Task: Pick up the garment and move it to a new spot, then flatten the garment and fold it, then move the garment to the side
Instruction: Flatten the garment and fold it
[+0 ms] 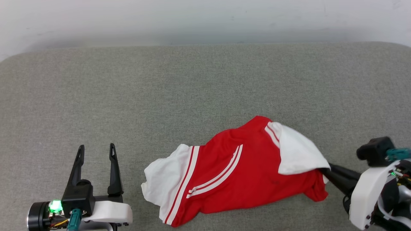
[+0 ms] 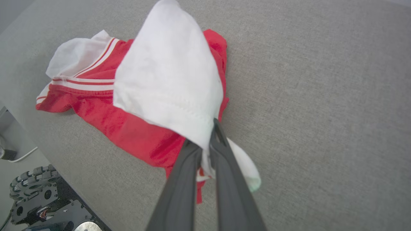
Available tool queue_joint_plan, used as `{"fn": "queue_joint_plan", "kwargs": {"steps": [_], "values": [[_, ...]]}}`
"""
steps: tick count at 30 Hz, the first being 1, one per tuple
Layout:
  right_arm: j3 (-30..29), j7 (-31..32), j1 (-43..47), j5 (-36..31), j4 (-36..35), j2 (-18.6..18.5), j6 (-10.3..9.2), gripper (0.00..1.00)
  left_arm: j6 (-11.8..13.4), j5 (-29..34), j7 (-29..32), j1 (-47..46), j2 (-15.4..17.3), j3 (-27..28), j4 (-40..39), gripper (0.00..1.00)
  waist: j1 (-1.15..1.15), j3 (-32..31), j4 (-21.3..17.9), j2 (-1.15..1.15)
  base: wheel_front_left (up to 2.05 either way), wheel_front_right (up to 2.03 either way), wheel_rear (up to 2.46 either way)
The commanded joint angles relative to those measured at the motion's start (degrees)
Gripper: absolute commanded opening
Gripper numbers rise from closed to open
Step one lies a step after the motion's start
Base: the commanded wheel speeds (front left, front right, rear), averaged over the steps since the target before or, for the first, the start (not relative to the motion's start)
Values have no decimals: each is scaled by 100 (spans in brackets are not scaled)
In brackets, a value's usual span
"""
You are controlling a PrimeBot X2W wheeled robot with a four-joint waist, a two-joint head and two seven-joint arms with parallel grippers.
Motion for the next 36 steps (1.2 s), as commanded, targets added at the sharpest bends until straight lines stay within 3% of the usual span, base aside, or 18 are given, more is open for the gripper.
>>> {"fn": "queue_joint_plan", "kwargs": {"steps": [1, 8, 19, 31, 35, 36], "values": [[-264, -45, 57, 169, -87, 135, -6, 0, -11, 9, -14, 37, 22, -18, -27, 100, 0, 14, -29, 0, 0, 0, 0], [-1551, -257, 0, 772, 514, 768, -6, 0, -44, 20, -14, -90, 53, -49, -32, 100, 0, 142, 13, 0, 0, 0, 0], [-3408, -595, -359, 670, 3065, 1222, -6, 0, -49, -7, -14, -152, 66, -63, 33, 100, 0, 281, 199, 0, 0, 0, 0], [-4585, -987, -560, 253, 5286, 902, -8, 0, -50, 0, -14, -188, 82, -76, 62, 100, 0, 328, 245, 0, 0, 0, 0], [-4592, -1061, -586, 60, 5797, 927, -9, 0, -32, 0, -14, -176, 93, -61, 68, 100, 0, 309, 229, 0, 0, 0, 0], [-4566, -1119, -595, 13, 5843, 944, -9, 7, -29, -6, -14, -165, 94, -57, 69, 100, 0, 298, 218, 0, 0, 0, 0]]}}
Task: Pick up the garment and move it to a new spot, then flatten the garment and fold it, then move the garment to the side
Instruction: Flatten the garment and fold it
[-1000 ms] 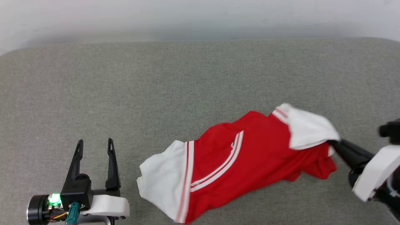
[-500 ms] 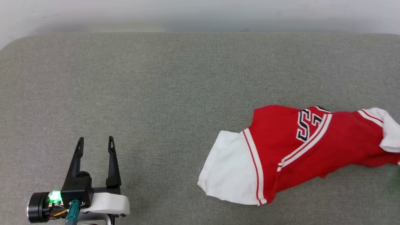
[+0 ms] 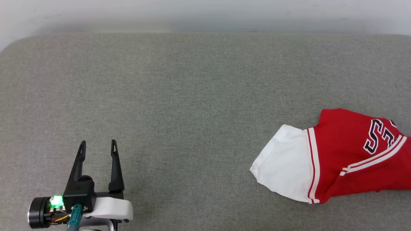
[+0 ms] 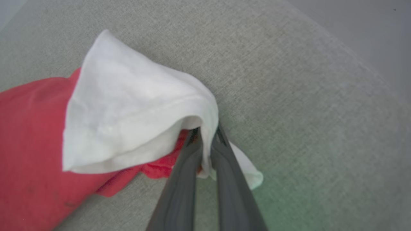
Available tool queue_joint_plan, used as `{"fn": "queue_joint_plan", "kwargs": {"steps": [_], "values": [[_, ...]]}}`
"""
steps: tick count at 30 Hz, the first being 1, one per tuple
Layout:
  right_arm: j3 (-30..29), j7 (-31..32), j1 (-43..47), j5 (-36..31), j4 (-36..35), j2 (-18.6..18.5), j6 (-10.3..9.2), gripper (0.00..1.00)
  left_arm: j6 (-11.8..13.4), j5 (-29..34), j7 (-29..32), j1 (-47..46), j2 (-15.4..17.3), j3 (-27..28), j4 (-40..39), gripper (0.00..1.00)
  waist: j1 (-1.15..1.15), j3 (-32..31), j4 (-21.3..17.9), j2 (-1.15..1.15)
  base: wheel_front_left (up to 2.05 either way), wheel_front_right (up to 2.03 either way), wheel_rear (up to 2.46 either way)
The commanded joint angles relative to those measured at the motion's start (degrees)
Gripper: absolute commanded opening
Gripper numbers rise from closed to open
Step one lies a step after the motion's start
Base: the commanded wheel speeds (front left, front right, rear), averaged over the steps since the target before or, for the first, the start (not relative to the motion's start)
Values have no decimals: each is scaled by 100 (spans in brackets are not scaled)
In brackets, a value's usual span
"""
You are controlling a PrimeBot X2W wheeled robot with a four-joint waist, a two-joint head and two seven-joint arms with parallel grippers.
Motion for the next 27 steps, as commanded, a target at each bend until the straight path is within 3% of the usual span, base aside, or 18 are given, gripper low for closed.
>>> {"fn": "queue_joint_plan", "kwargs": {"steps": [1, 2, 3, 11, 16, 27], "values": [[50, -61, -11, -64, 65, 82, -12, 33, 18, -6, -14, -19, 17, 12, 8, 100, 0, -25, -20, 0, 0, 0, 0], [98, -158, -30, -106, 17, 96, -11, 48, 19, -4, -14, 1, 14, 8, 16, 100, 0, -48, -33, 0, 0, 0, 0], [130, -343, -33, -177, -63, 56, -11, 100, 21, -2, -14, 21, 12, 7, 22, 100, 0, -75, -47, 0, 0, 0, 0], [372, -1769, 104, -963, -962, -81, -10, 100, 42, 13, -14, 147, 68, 27, -23, 100, 0, -345, -187, 0, 0, 0, 0], [430, -2223, 224, -1677, -1999, 193, -10, 100, 51, 24, -14, 234, 78, 13, -65, 100, 0, -485, -301, 0, 0, 0, 0], [486, -2359, 986, -3188, -4997, 1799, -11, 100, 14, 60, -14, 300, 106, -100, -131, 100, 0, -671, -349, 0, 0, 0, 0]]}}
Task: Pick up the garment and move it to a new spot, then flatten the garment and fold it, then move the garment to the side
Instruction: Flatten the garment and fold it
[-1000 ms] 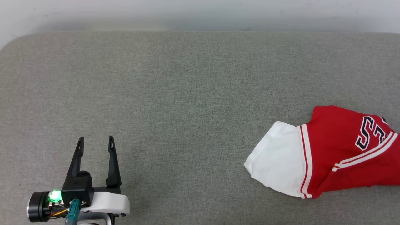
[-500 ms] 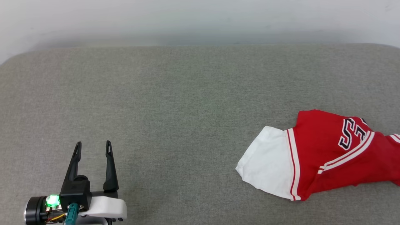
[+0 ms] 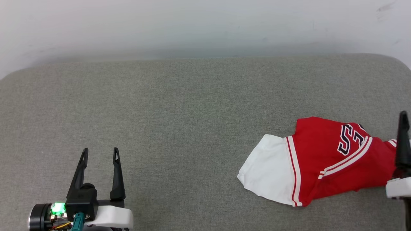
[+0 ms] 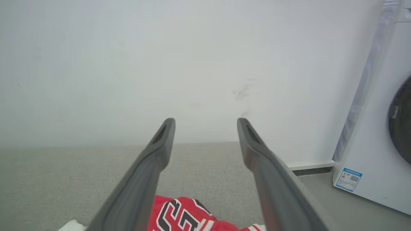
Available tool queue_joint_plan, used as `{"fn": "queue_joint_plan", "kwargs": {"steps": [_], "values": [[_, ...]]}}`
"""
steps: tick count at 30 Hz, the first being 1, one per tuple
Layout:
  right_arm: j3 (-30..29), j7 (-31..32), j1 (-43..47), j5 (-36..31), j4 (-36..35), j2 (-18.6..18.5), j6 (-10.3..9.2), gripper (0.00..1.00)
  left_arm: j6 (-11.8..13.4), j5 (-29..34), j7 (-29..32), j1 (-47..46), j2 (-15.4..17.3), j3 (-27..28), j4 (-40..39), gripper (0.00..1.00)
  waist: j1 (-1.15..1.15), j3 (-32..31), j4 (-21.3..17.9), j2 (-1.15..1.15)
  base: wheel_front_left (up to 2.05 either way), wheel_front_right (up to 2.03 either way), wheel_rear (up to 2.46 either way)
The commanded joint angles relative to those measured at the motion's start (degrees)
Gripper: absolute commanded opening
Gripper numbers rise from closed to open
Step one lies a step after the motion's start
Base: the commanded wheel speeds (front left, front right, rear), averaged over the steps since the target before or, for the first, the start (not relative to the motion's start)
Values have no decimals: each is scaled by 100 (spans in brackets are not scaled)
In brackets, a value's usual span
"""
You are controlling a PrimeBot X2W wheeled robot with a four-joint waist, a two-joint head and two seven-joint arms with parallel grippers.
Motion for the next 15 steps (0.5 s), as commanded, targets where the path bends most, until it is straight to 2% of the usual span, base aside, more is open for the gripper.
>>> {"fn": "queue_joint_plan", "kwargs": {"steps": [1, 4, 8, 11, 15], "values": [[66, 1, 205, -169, -280, 179, -8, 100, -7, 36, -14, 49, 20, -30, -21, 100, 0, -10, 7, 0, 0, 0, 0], [279, 50, 541, -394, -758, 584, -7, 100, -18, 30, -14, 42, 24, -64, -35, 100, 0, -10, 21, 0, 0, 0, 0], [587, 104, 821, -477, -1113, 705, -8, 100, -12, 27, -14, 19, 22, -92, -33, 100, 0, -7, 43, 0, 0, 0, 0], [878, 246, 762, -426, -1288, 541, -8, 100, -13, 12, -14, 33, 30, -106, -17, 100, 0, -25, 62, 0, 0, 0, 0], [1741, 770, 405, -220, -1569, 6, -7, 100, -21, 2, -14, 18, 44, -124, 6, 100, 0, -48, 104, 0, 0, 0, 0]]}}
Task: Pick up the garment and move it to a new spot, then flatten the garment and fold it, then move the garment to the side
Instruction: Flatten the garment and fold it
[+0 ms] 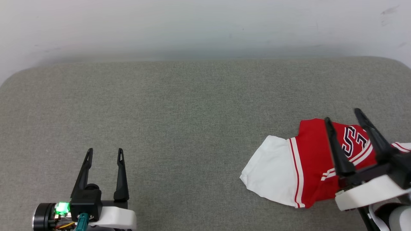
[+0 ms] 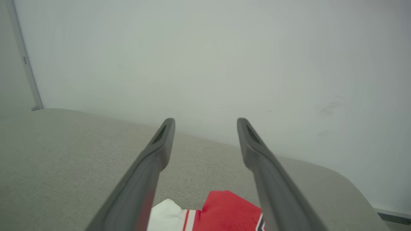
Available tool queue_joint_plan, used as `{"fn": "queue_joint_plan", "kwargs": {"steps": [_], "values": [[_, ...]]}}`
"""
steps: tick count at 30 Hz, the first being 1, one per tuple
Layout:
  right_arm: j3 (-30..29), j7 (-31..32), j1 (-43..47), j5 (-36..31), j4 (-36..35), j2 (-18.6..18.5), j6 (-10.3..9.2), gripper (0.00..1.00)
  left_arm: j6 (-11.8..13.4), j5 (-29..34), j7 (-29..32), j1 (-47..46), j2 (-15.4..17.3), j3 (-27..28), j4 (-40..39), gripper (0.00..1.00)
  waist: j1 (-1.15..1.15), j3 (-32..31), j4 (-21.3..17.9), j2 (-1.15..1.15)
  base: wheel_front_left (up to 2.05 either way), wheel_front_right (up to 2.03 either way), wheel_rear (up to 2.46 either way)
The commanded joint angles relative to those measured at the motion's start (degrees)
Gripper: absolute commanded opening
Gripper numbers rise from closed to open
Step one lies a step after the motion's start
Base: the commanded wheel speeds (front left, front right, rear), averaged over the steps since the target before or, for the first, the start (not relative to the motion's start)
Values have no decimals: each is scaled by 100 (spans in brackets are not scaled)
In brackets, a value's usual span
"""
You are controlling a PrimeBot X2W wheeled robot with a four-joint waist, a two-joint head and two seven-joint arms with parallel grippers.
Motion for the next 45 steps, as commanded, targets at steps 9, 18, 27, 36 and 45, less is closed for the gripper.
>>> {"fn": "queue_joint_plan", "kwargs": {"steps": [9, 18, 27, 36, 45], "values": [[3874, 3653, -2129, 2038, 13, -2460, -6, 100, 21, -52, -14, -127, -77, -113, 14, 100, 0, 171, 396, 0, 0, 0, 0], [5313, 4490, -3165, 2681, 773, -2661, -6, 100, 47, -76, -14, -259, -163, -163, 23, 100, 0, 403, 716, 0, 0, 0, 0], [6200, 4482, -3711, 2984, 1724, -2476, -6, 100, 29, -109, -14, -414, -219, -197, 16, 100, 0, 686, 919, 0, 0, 0, 0], [6864, 3843, -3935, 3017, 2650, -2248, -9, 0, 21, -127, -14, -516, -246, -158, 73, 100, 0, 829, 963, 0, 0, 0, 0], [6006, 2492, -4160, 2979, 2581, -2083, -6, 0, 58, -75, -14, -365, -238, -100, 73, 100, 0, 639, 858, 0, 0, 0, 0]]}}
